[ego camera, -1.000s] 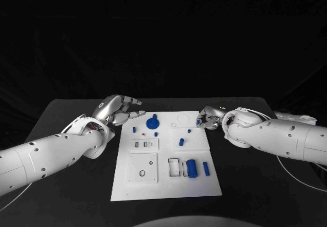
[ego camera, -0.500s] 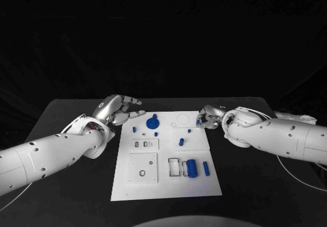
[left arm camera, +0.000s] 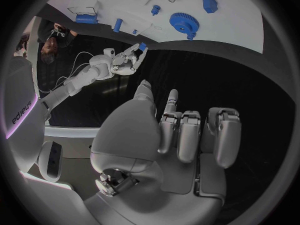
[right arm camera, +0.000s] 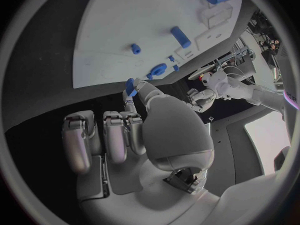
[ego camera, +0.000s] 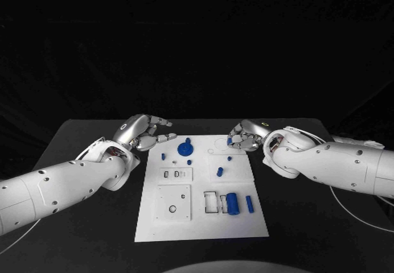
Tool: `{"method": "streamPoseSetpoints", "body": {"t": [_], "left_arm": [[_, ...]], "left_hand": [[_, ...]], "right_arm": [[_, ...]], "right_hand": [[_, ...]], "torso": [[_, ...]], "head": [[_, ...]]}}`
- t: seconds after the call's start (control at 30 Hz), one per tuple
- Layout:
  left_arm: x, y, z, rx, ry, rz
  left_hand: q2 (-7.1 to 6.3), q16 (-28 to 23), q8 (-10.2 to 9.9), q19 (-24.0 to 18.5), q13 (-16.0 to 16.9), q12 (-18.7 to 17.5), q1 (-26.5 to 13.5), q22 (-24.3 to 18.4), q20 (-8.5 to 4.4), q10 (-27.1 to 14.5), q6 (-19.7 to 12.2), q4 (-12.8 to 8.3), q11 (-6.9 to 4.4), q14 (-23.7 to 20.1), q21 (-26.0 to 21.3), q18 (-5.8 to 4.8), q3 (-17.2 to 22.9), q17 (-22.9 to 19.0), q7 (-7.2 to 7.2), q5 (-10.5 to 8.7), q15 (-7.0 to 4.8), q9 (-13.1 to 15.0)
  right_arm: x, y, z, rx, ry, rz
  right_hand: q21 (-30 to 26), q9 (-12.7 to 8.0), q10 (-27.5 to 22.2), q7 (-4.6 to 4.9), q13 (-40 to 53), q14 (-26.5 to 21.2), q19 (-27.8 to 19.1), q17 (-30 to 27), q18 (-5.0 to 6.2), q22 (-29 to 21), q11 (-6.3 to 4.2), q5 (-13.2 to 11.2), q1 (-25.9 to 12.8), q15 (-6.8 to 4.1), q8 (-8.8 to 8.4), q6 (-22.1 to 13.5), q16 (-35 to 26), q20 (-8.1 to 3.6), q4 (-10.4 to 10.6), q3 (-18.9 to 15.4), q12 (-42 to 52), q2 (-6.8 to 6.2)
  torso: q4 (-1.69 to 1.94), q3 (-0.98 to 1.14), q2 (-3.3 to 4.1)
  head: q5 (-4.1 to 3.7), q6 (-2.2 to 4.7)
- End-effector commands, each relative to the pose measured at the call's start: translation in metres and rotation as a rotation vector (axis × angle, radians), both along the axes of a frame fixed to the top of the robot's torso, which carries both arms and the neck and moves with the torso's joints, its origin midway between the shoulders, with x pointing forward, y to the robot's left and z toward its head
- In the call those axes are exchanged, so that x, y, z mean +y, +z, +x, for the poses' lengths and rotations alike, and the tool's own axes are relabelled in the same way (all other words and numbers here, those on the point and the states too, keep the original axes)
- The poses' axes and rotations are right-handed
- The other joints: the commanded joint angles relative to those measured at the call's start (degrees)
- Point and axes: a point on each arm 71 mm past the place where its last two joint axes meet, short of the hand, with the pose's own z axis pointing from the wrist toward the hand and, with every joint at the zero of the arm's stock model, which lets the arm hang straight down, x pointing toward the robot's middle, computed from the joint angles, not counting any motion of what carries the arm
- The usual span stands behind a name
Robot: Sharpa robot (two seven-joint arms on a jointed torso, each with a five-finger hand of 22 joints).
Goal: Assemble the parts on the task board
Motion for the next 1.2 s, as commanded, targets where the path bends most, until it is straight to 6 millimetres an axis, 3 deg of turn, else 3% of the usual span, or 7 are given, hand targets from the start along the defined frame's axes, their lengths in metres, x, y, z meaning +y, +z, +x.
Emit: {"method": "streamPoseSetpoints", "body": {"t": [0.03, 0.37, 0.77, 0.87, 1.2], "left_arm": [[-0.003, 0.001, 0.0, -0.008, -0.011, -0.003], [-0.004, 0.001, 0.001, -0.009, -0.012, -0.001], [-0.005, 0.0, 0.001, -0.016, -0.017, 0.015], [-0.005, -0.001, 0.001, -0.016, -0.017, 0.017], [-0.004, 0.0, 0.0, -0.017, -0.017, 0.016]], "left_hand": [[0.58, 0.1, -0.2, 5.9, 15.1, 0.1, 0.1, 15.1, 0.34, 6.1, -0.1, 0.1, 0.33, 6.0, 0.1, -0.43, -0.3, 15.1, 0.29, -0.11, 0.4, -0.1], [0.63, 0.1, -0.2, 5.9, 15.1, 0.1, 0.1, 15.1, 0.35, 6.1, 0.0, 0.1, 0.33, 6.0, 0.1, -0.43, -0.4, 15.1, 0.29, -0.11, 0.41, -0.1], [0.63, 0.1, -0.2, 5.9, 15.1, 0.1, 0.1, 15.1, 0.35, 6.1, 0.0, 0.1, 0.33, 6.0, 0.1, -0.43, -0.4, 15.1, 0.29, -0.11, 0.41, -0.1], [0.63, 0.1, -0.2, 5.9, 15.1, 0.1, 0.1, 15.1, 0.35, 6.1, 0.0, 0.1, 0.33, 6.0, 0.1, -0.43, -0.4, 15.1, 0.29, -0.11, 0.41, -0.1], [0.67, 0.1, -0.2, 5.9, 15.1, 0.1, 0.1, 15.1, 0.36, 6.1, 0.0, 0.0, 0.33, 6.0, 0.1, -0.43, -0.4, 15.1, 0.28, -0.1, 0.41, -0.1]], "right_arm": [[0.012, 0.01, -0.004, -0.02, 0.021, 0.074], [0.055, 0.014, -0.022, 0.068, 0.12, 0.088], [0.105, 0.013, -0.034, 0.109, 0.185, 0.045], [0.116, 0.009, -0.036, 0.122, 0.196, 0.025], [0.143, -0.013, -0.04, 0.132, 0.208, -0.025]], "right_hand": [[0.3, 0.0, 5.9, 0.28, 15.1, 6.1, 6.0, 15.1, -0.39, 15.1, 0.16, 0.2, 0.4, -0.42, -0.03, 0.4, 0.2, -0.23, -0.2, 0.0, 0.2, -0.29], [0.3, -0.2, 5.9, 0.85, 15.1, 6.1, 6.0, 15.1, -0.39, 15.1, 0.64, 0.0, 0.1, -0.17, -0.34, 0.5, 0.2, -0.1, -0.1, -0.2, 0.2, -0.37], [0.3, -0.5, 5.9, 2.17, 15.1, 6.1, 6.0, 15.1, -0.39, 15.1, 1.8, -0.1, 0.2, 0.69, -0.5, 1.6, 0.2, 0.5, -0.2, -0.3, 0.2, -0.44], [0.3, -0.5, 5.9, 2.33, 15.1, 6.1, 6.0, 15.1, -0.39, 15.1, 1.95, -0.1, 0.2, 0.8, -0.59, 1.7, 0.2, 0.6, -0.3, -0.3, 0.2, -0.48], [0.3, -0.8, 5.9, 3.16, 15.1, 6.1, 6.0, 15.1, -0.39, 15.1, 2.72, -0.5, 0.0, 1.46, -1.03, 1.8, 0.2, 1.13, -0.3, -0.5, 0.2, -0.75]], "torso": [[0.03, -0.09, 0.09], [-0.09, -0.07, 0.05], [-0.04, -0.09, -0.17], [-0.03, -0.13, -0.21], [-0.04, -0.11, -0.07]], "head": [[0.16, -0.27], [1.07, -1.27], [3.54, -3.34], [3.57, -3.66], [3.69, -3.74]]}}
